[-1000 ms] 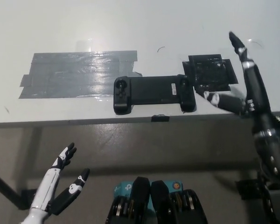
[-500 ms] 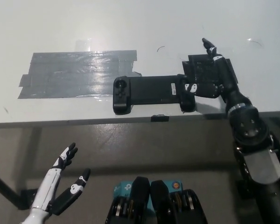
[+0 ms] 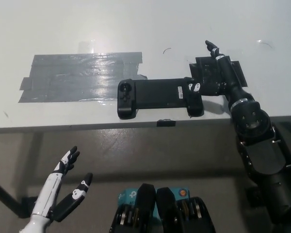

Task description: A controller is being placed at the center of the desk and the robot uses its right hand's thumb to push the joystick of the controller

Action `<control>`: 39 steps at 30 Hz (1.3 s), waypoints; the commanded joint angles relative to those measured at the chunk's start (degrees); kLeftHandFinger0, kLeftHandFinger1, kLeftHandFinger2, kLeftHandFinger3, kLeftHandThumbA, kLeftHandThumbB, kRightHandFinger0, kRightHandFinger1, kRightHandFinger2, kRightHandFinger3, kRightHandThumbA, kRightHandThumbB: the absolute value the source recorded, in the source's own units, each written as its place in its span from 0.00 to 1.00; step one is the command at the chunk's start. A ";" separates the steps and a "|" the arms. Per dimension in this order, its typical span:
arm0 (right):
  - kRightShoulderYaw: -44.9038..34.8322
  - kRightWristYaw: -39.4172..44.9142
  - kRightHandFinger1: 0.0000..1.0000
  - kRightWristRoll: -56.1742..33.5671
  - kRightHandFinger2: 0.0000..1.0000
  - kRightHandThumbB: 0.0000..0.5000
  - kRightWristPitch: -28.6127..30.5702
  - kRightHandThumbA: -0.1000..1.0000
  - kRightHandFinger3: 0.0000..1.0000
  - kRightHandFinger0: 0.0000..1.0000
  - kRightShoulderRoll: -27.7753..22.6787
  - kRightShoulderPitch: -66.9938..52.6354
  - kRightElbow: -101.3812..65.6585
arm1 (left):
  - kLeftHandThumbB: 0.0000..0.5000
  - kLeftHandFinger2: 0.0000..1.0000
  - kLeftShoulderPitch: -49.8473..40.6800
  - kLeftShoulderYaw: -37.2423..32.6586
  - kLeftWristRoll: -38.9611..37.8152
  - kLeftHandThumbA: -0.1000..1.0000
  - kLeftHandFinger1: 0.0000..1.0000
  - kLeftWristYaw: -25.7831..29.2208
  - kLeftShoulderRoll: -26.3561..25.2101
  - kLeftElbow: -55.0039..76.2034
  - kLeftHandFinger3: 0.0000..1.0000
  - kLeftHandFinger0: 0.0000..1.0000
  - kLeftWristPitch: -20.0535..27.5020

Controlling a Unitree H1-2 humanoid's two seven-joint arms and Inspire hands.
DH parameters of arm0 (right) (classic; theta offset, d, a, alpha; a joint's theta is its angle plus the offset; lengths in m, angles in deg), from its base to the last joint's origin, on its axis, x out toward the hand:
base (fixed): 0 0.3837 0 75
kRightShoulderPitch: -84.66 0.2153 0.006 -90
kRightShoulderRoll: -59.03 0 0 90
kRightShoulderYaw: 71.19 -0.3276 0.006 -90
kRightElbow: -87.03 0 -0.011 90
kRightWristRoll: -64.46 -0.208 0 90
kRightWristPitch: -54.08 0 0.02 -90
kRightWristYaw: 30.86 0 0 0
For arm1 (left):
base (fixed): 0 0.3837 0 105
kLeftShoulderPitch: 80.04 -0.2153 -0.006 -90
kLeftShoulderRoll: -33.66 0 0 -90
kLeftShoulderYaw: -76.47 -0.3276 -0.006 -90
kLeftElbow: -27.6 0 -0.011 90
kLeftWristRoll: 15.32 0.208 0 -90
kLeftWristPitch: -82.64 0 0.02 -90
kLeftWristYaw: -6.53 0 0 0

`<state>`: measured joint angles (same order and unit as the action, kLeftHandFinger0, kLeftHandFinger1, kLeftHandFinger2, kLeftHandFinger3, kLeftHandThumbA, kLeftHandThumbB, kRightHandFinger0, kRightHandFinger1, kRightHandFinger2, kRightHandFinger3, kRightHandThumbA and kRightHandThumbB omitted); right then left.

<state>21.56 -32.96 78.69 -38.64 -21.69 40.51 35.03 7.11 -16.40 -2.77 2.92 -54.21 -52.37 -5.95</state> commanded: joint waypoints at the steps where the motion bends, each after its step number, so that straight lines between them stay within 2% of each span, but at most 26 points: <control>1: -0.55 -1.47 1.00 -1.35 1.00 0.80 1.61 0.99 1.00 1.00 0.60 4.51 0.42 | 0.02 1.00 0.51 0.44 -0.40 0.69 1.00 -0.24 -0.25 1.89 1.00 1.00 0.43; 6: -0.76 -1.49 1.00 -1.49 1.00 0.81 1.07 1.00 1.00 1.00 0.45 5.07 1.14 | 0.02 1.00 0.86 0.56 -0.85 0.69 1.00 -0.37 -0.37 1.59 1.00 1.00 0.82; 25: -0.68 -4.03 1.00 -1.58 1.00 0.75 4.49 0.96 1.00 1.00 -0.02 7.74 11.70 | 0.02 1.00 1.23 0.75 -0.27 0.69 1.00 -0.05 -0.37 1.43 1.00 1.00 0.88; 28: -0.65 -4.12 1.00 -1.78 1.00 0.69 5.63 0.95 1.00 1.00 -0.36 8.08 13.49 | 0.01 1.00 1.45 0.75 -0.72 0.68 1.00 -0.37 -0.49 1.38 1.00 1.00 0.84; 35: -0.36 -5.25 1.00 -1.55 1.00 0.75 7.02 0.98 1.00 1.00 -0.63 9.15 16.81 | 0.01 1.00 1.34 0.76 -0.60 0.68 1.00 -0.23 -0.44 1.35 1.00 1.00 0.95; 39: -0.52 -5.96 1.00 -1.62 1.00 0.73 7.51 0.99 1.00 1.00 -0.66 9.69 18.09 | 0.00 1.00 1.35 0.78 -0.65 0.67 1.00 -0.31 -0.50 1.57 1.00 1.00 0.81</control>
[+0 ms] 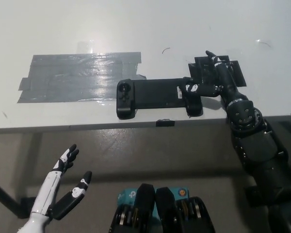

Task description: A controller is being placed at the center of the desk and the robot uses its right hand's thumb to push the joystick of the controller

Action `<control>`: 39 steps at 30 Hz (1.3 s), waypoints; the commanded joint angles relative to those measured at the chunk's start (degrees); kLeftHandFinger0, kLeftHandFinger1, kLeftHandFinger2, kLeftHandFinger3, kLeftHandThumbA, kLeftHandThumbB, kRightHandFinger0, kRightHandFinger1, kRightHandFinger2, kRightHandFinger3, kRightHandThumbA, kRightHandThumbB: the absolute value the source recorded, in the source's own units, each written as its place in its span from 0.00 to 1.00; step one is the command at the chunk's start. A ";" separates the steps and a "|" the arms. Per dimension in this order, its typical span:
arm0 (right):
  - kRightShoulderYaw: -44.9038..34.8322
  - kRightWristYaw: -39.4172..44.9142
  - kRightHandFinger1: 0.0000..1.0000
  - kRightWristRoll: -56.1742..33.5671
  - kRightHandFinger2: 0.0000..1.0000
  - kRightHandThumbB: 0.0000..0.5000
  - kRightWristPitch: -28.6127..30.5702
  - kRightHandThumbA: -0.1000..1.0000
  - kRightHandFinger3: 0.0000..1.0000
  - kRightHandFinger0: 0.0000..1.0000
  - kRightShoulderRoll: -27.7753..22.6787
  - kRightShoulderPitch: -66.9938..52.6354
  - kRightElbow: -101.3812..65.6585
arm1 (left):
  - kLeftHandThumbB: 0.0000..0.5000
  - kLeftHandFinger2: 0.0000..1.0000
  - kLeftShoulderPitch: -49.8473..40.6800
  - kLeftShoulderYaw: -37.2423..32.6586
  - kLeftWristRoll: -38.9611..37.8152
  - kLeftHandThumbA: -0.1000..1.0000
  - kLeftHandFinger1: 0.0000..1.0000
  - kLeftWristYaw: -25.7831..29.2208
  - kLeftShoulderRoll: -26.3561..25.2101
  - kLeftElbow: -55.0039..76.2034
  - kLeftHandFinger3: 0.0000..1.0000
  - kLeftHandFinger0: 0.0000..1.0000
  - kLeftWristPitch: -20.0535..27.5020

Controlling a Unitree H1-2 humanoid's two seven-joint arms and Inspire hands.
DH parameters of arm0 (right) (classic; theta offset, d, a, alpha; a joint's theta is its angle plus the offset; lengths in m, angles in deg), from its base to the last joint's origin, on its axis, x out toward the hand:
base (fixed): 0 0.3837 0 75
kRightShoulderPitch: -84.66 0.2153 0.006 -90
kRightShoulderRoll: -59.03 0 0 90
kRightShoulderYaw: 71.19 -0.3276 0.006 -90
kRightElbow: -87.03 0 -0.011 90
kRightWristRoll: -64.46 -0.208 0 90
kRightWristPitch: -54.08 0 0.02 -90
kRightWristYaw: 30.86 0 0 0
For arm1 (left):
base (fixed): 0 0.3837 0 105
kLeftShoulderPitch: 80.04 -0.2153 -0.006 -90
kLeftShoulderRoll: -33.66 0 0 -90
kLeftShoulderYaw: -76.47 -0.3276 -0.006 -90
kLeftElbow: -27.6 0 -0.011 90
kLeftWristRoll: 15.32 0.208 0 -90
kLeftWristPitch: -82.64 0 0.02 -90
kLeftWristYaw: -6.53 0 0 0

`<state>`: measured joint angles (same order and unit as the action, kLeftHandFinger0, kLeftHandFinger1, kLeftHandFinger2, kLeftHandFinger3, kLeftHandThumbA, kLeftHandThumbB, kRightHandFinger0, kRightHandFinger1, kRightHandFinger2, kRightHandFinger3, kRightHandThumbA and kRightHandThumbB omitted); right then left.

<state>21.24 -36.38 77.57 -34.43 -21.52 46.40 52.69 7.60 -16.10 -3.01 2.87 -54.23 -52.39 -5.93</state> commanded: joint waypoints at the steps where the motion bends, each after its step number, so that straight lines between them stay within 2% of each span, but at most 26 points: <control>1: -0.24 -2.83 1.00 -0.47 1.00 0.72 3.35 0.99 1.00 1.00 -0.87 3.92 0.72 | 0.00 1.00 0.93 0.45 -0.30 0.66 1.00 -0.26 -0.48 1.62 1.00 1.00 0.75; 3: -0.40 -3.23 1.00 -0.57 1.00 0.71 3.00 1.00 1.00 1.00 -0.99 4.41 1.82 | 0.00 1.00 1.10 0.40 -0.11 0.66 1.00 -0.20 -0.49 1.57 1.00 1.00 0.79; 5: -0.32 -3.98 1.00 -0.40 1.00 0.66 3.80 0.99 1.00 1.00 -1.23 4.75 3.01 | 0.00 1.00 1.29 0.42 -0.12 0.67 1.00 -0.21 -0.55 1.46 1.00 1.00 0.92; 10: -0.48 -4.52 1.00 -0.67 1.00 0.67 4.33 1.00 1.00 1.00 -1.86 5.32 5.09 | 0.00 1.00 1.60 0.51 -0.36 0.67 1.00 -0.26 -0.57 1.46 1.00 1.00 0.94; 13: -0.54 -5.31 1.00 -0.63 1.00 0.59 4.56 1.00 1.00 1.00 -2.20 5.19 5.43 | 0.00 1.00 1.74 0.51 -0.02 0.68 1.00 -0.26 -0.71 1.56 1.00 1.00 0.58; 16: -0.68 -5.37 1.00 -0.92 1.00 0.43 5.30 0.97 1.00 1.00 -2.78 5.10 6.18 | 0.00 1.00 1.97 0.56 -0.46 0.68 1.00 -0.43 -0.68 1.43 1.00 1.00 0.47; 18: -0.80 -5.44 1.00 -1.17 1.00 0.33 5.93 0.92 1.00 1.00 -3.16 5.02 7.11 | 0.00 1.00 1.91 0.71 -0.74 0.69 1.00 -0.46 -0.65 1.57 1.00 1.00 0.23; 19: -0.81 -5.46 1.00 -1.21 1.00 0.32 5.94 0.90 1.00 1.00 -3.29 5.06 7.45 | 0.00 1.00 1.88 0.77 -0.84 0.69 1.00 -0.42 -0.58 1.64 1.00 1.00 0.16; 21: -0.79 -5.69 1.00 -1.23 1.00 0.21 7.02 0.83 1.00 1.00 -3.71 5.16 8.92 | 0.00 1.00 1.91 0.79 -0.83 0.69 1.00 -0.41 -0.53 1.76 1.00 1.00 0.07; 24: -0.47 -6.46 1.00 -0.80 1.00 0.13 8.61 0.75 1.00 1.00 -4.26 5.41 11.06 | 0.00 1.00 2.01 0.81 -0.87 0.69 1.00 -0.43 -0.53 1.84 1.00 1.00 -0.03; 26: -0.82 -6.80 1.00 -1.20 1.00 0.12 8.95 0.72 1.00 1.00 -4.42 5.75 12.18 | 0.00 1.00 2.22 0.82 -0.44 0.70 1.00 -0.15 -0.56 1.60 1.00 1.00 0.34; 29: -0.96 -7.27 1.00 -1.37 1.00 0.12 9.35 0.72 1.00 1.00 -4.54 6.33 13.41 | 0.00 1.00 2.34 0.84 -0.13 0.70 1.00 -0.04 -0.64 1.50 1.00 1.00 0.54; 32: -1.16 -7.04 1.00 -1.61 1.00 0.13 9.45 0.77 1.00 1.00 -4.70 6.57 13.24 | 0.01 1.00 2.48 0.86 -0.16 0.72 1.00 -0.15 -0.67 1.52 1.00 1.00 0.24; 33: -1.16 -7.18 1.00 -1.54 1.00 0.16 9.19 0.83 1.00 1.00 -4.79 6.72 13.10 | 0.02 1.00 2.50 0.83 -0.13 0.74 1.00 -0.14 -0.61 1.56 1.00 1.00 0.12; 35: -1.47 -7.24 1.00 -1.78 1.00 0.29 8.81 0.93 1.00 1.00 -4.77 6.90 12.53 | 0.02 1.00 2.63 0.81 -0.04 0.74 1.00 -0.05 -0.61 1.29 1.00 1.00 0.47; 36: -1.52 -7.59 1.00 -1.72 1.00 0.33 8.78 0.97 1.00 1.00 -4.70 7.01 12.28 | 0.01 1.00 2.68 0.84 -0.16 0.74 1.00 -0.06 -0.62 1.18 1.00 1.00 0.58; 39: -2.01 -7.51 1.00 -2.09 1.00 0.34 8.49 1.00 1.00 1.00 -4.59 6.86 10.73 | 0.01 1.00 2.77 0.85 -0.18 0.74 1.00 -0.11 -0.64 1.18 1.00 1.00 0.48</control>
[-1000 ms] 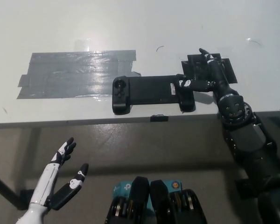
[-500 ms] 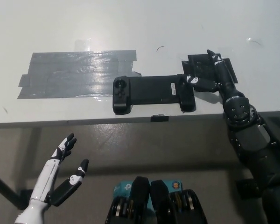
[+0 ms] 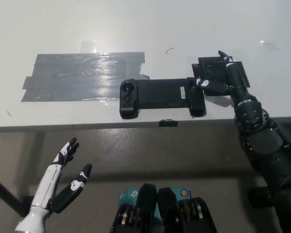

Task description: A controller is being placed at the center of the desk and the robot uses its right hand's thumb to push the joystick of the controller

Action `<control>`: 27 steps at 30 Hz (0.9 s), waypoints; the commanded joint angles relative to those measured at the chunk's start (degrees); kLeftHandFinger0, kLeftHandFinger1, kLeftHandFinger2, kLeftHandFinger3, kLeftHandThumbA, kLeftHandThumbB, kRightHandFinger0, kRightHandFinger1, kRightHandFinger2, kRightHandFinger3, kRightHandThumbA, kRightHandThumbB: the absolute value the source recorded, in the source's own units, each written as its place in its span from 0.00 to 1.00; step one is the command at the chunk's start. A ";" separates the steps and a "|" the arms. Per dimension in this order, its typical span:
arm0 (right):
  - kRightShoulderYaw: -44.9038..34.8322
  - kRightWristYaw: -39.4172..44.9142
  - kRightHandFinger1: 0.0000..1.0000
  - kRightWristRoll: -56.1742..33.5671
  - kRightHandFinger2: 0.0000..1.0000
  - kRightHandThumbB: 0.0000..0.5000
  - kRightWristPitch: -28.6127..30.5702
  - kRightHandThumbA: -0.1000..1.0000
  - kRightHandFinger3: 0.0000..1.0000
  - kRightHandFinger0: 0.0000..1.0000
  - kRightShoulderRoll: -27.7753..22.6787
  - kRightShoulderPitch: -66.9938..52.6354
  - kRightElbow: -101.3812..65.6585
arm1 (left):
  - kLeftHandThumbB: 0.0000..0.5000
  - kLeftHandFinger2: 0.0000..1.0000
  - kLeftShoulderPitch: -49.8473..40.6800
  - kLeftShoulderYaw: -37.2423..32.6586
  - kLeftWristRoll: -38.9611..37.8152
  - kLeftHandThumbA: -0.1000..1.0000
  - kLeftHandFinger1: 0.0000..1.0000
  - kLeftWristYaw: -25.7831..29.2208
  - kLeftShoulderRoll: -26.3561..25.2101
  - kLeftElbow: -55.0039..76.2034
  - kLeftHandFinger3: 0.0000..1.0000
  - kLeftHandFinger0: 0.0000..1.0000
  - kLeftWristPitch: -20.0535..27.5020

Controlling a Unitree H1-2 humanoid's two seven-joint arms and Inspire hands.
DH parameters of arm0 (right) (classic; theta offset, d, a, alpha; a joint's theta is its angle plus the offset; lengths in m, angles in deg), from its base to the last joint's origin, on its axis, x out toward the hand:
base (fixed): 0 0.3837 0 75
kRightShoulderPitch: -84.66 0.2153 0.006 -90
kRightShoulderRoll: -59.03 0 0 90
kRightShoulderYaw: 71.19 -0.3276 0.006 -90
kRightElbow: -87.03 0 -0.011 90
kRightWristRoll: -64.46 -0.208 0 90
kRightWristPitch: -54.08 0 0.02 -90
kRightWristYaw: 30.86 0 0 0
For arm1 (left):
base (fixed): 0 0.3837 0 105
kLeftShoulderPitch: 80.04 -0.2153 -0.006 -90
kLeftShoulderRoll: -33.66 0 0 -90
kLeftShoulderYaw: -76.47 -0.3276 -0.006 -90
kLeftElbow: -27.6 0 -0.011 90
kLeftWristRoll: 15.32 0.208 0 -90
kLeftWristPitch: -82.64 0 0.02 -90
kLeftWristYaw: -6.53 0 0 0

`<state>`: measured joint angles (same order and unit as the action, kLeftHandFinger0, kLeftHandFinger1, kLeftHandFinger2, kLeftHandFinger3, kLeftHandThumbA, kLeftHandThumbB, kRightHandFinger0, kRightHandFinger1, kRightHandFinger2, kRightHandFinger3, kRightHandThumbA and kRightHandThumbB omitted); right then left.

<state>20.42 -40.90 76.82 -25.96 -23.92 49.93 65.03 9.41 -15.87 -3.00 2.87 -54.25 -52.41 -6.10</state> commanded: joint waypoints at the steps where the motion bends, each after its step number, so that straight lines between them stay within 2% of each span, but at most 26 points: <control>1: -1.04 -3.32 1.00 -0.94 1.00 0.36 -0.54 1.00 1.00 1.00 -2.21 3.25 -2.90 | 0.01 1.00 1.03 0.63 -0.23 0.73 1.00 -0.18 -0.67 1.23 1.00 1.00 0.58; 2: -1.23 -3.32 1.00 -1.13 1.00 0.36 0.25 1.00 1.00 1.00 -2.18 3.07 -3.82 | 0.01 1.00 1.05 0.68 -0.26 0.73 1.00 -0.18 -0.70 1.20 1.00 1.00 0.52; 4: -2.31 -1.61 1.00 -2.54 1.00 0.53 -0.47 1.00 1.00 1.00 -2.01 2.53 -8.08 | 0.01 1.00 1.15 0.68 -0.05 0.73 1.00 -0.19 -0.88 1.31 1.00 1.00 0.59; 9: -3.21 2.41 1.00 -4.22 1.00 0.70 -2.62 1.00 1.00 1.00 -1.44 -0.54 -24.87 | 0.01 1.00 1.55 0.84 -0.61 0.73 1.00 -0.20 -0.87 0.88 1.00 1.00 0.99; 12: -2.10 5.54 1.00 -4.03 1.00 0.86 -9.34 1.00 1.00 1.00 -0.73 -3.00 -39.44 | 0.03 1.00 1.47 0.78 -0.17 0.74 1.00 -0.17 -1.03 0.86 1.00 1.00 0.89; 13: -1.97 6.00 1.00 -4.09 1.00 0.87 -10.19 1.00 1.00 1.00 -0.65 -3.31 -41.24 | 0.03 1.00 1.48 0.76 -0.10 0.74 1.00 -0.17 -1.05 0.83 1.00 1.00 0.86; 17: -0.77 8.72 1.00 -5.16 1.00 0.79 -12.97 1.00 1.00 1.00 0.12 -5.37 -54.17 | 0.00 1.00 1.62 0.57 -0.20 0.73 1.00 -0.30 -0.91 0.77 1.00 1.00 0.71; 21: -0.54 9.49 1.00 -6.86 1.00 0.73 -12.70 1.00 1.00 1.00 1.03 -6.92 -63.90 | 0.03 1.00 2.16 0.52 -0.02 0.73 1.00 -0.20 -0.83 0.76 1.00 1.00 0.59; 22: -0.63 9.52 1.00 -6.93 1.00 0.81 -12.81 1.00 1.00 1.00 1.02 -7.00 -64.30 | 0.03 1.00 2.31 0.49 0.02 0.74 1.00 -0.25 -0.86 0.75 1.00 1.00 0.52; 23: -0.76 9.73 1.00 -7.52 1.00 0.74 -13.79 1.00 1.00 1.00 1.22 -7.58 -66.80 | 0.03 1.00 2.41 0.44 0.18 0.74 1.00 -0.34 -0.96 0.89 1.00 1.00 0.26; 27: -1.22 10.81 1.00 -10.72 1.00 0.78 -16.24 1.00 1.00 1.00 1.45 -10.98 -75.29 | 0.02 1.00 3.45 0.44 -0.09 0.75 1.00 -0.79 -1.37 0.79 1.00 1.00 0.08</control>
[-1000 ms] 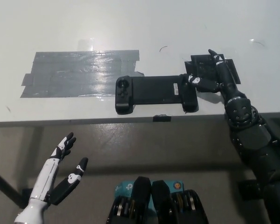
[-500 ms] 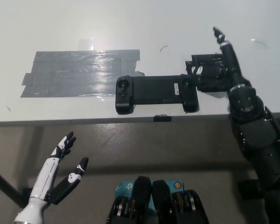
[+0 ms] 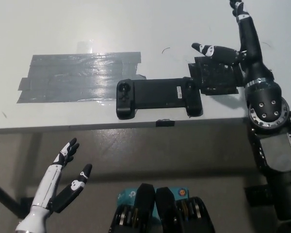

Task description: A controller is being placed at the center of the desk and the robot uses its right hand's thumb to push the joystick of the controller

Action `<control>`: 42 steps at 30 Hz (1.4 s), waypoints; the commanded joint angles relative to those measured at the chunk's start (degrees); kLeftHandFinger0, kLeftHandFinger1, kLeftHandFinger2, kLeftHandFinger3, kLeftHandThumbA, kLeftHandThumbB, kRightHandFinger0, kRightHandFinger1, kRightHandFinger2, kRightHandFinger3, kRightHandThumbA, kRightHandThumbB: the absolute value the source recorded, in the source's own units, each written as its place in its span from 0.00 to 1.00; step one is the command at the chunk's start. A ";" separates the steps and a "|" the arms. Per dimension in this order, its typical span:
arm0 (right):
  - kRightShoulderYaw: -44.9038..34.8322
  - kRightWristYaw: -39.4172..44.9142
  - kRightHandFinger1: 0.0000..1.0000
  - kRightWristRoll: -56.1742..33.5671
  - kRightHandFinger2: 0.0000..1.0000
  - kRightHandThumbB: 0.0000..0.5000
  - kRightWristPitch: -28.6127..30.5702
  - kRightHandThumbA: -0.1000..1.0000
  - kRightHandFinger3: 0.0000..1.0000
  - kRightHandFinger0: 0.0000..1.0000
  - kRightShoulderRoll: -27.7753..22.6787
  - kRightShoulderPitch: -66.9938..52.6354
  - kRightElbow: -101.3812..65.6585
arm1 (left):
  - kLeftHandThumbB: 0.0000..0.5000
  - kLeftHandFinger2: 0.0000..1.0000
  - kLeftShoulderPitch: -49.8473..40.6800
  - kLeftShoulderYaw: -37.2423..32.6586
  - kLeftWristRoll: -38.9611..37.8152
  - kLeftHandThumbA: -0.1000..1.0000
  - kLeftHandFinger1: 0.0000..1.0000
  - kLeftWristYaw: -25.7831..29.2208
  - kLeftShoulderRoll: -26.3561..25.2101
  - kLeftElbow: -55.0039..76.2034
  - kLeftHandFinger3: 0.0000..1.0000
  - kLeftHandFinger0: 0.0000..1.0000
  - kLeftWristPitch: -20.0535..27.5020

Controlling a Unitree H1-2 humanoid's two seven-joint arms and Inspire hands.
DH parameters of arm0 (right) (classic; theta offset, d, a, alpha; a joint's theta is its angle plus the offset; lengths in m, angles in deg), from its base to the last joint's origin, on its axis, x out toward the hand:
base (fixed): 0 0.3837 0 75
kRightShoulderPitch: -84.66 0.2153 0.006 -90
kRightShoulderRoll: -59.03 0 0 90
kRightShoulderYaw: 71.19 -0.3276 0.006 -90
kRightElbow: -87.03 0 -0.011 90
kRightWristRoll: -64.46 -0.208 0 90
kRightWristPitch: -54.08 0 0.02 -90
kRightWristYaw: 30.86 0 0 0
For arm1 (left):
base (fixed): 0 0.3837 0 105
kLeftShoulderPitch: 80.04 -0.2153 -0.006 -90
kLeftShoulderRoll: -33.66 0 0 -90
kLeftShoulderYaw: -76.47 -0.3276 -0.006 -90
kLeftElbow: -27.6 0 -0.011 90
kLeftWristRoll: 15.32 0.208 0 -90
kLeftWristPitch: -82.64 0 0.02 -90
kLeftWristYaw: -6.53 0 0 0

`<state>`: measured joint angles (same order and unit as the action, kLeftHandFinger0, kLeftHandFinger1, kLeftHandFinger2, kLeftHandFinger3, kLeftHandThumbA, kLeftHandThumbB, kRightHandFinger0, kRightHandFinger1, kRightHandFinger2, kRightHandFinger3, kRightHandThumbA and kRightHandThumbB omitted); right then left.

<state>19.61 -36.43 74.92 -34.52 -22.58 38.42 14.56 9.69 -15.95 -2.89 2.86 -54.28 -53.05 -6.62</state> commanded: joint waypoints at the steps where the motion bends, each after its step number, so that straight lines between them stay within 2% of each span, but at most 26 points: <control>1: -0.26 6.60 1.00 -9.47 1.00 0.76 -7.11 1.00 1.00 1.00 0.03 -0.96 -26.78 | 0.02 1.00 3.42 0.58 -0.43 0.75 1.00 -0.84 -1.31 1.50 1.00 1.00 0.53; 4: 1.12 6.88 1.00 -8.73 1.00 0.73 -5.25 1.00 1.00 1.00 -0.14 -6.97 -33.01 | 0.01 1.00 4.51 0.61 -0.78 0.74 1.00 -1.09 -1.46 1.08 1.00 1.00 0.39; 5: 1.87 6.89 1.00 -7.40 1.00 0.76 -5.30 1.00 1.00 1.00 -0.20 -9.41 -35.36 | 0.00 1.00 4.76 0.64 -1.06 0.73 1.00 -1.18 -1.45 0.88 1.00 1.00 0.40; 8: 3.64 7.48 1.00 -5.19 1.00 0.76 -5.10 1.00 1.00 1.00 -0.66 -14.82 -39.96 | 0.00 1.00 5.11 0.49 -0.56 0.72 1.00 -1.09 -1.61 0.53 1.00 1.00 0.71; 10: 5.34 7.87 1.00 -3.73 1.00 0.70 -3.79 1.00 1.00 1.00 -0.86 -20.16 -42.89 | 0.00 1.00 4.96 0.58 -1.12 0.71 1.00 -1.34 -1.73 0.47 1.00 1.00 0.73; 13: 6.85 7.62 1.00 -1.54 1.00 0.73 -0.96 1.00 1.00 1.00 -1.16 -26.80 -42.34 | 0.00 1.00 4.59 0.32 -0.13 0.72 1.00 -1.35 -2.06 0.76 1.00 1.00 0.51; 18: 8.39 7.09 1.00 -1.85 1.00 0.69 2.14 1.00 1.00 1.00 -0.79 -34.31 -35.84 | 0.00 1.00 3.92 0.12 -0.05 0.71 1.00 -1.13 -1.81 0.45 1.00 1.00 1.18; 25: 9.77 5.93 1.00 2.59 1.00 0.68 5.96 1.00 1.00 1.00 -1.46 -35.79 -25.05 | 0.02 1.00 2.56 0.53 -0.59 0.69 1.00 -1.04 -1.53 0.83 1.00 1.00 0.80; 29: 10.16 5.85 1.00 3.77 1.00 0.64 6.40 1.00 1.00 1.00 -1.81 -36.12 -23.00 | 0.02 1.00 2.72 0.19 -0.24 0.68 1.00 -1.12 -1.59 0.55 1.00 1.00 1.26; 31: 10.48 5.97 1.00 4.03 1.00 0.59 6.93 1.00 1.00 1.00 -1.78 -36.23 -22.46 | 0.01 1.00 2.44 0.17 -0.13 0.66 1.00 -1.22 -1.65 1.09 1.00 1.00 0.91; 42: 10.84 6.99 1.00 4.90 1.00 0.60 6.10 1.00 1.00 1.00 -1.81 -35.61 -21.44 | 0.02 1.00 2.27 0.15 0.14 0.61 1.00 -1.77 -2.18 1.58 1.00 1.00 0.11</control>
<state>30.02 -30.38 78.83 -30.92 -24.05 1.33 -6.27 12.05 -15.99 -2.82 1.89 -55.26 -53.58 -6.81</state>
